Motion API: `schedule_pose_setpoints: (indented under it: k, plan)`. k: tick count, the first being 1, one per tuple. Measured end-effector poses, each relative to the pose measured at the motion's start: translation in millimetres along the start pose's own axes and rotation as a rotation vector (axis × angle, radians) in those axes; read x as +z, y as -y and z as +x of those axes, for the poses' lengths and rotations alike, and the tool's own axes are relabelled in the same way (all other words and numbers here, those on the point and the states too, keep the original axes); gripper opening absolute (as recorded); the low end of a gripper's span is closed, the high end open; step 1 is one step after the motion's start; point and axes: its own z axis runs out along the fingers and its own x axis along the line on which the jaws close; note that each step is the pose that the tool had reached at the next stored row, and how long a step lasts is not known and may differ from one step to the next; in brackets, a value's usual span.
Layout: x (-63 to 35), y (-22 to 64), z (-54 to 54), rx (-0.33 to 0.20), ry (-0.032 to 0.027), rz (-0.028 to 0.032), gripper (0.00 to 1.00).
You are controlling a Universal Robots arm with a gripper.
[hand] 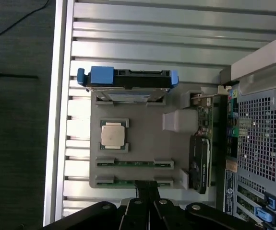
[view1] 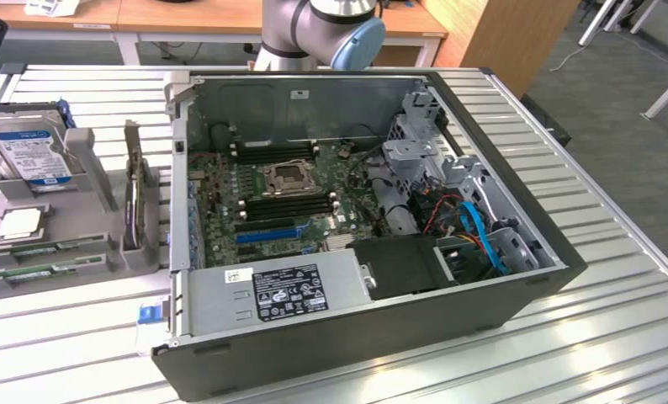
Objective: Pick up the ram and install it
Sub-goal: 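Pick up the ram and move it above insertion slot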
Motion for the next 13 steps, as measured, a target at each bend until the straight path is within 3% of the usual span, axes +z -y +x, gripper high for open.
schedule_pose_setpoints:
  k: [13]
  plan:
    - [0.0,0.0,0.0,-0.153,-0.0069,-0.0031,0.14]
